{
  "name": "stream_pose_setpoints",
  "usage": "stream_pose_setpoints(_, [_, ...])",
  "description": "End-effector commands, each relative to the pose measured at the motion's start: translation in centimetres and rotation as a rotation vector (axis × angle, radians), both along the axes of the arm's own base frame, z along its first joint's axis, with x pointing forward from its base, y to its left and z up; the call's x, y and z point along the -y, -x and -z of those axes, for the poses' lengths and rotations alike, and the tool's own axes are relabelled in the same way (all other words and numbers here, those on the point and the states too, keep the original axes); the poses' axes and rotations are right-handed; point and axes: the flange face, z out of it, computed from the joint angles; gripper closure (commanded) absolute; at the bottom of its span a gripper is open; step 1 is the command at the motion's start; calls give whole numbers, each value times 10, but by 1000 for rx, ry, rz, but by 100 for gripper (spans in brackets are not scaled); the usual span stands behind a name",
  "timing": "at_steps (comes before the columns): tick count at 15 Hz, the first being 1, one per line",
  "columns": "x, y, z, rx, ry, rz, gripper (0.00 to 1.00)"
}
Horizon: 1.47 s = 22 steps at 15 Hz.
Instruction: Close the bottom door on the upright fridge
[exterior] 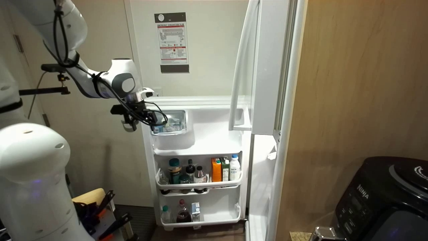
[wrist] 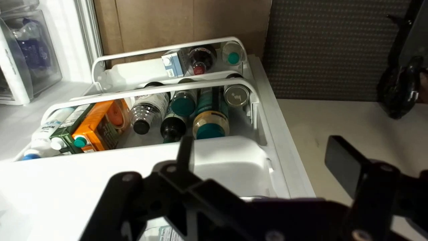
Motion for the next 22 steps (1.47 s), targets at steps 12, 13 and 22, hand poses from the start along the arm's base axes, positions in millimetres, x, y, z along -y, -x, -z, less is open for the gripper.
stream_pose_setpoints(12, [-8, -4, -1, -2, -7, 0, 0])
stream_pose_setpoints(13, [-8, -4, -1, -2, -7, 0, 0])
stream_pose_setpoints(22, [-50, -28, -7, 41, -71, -45, 0])
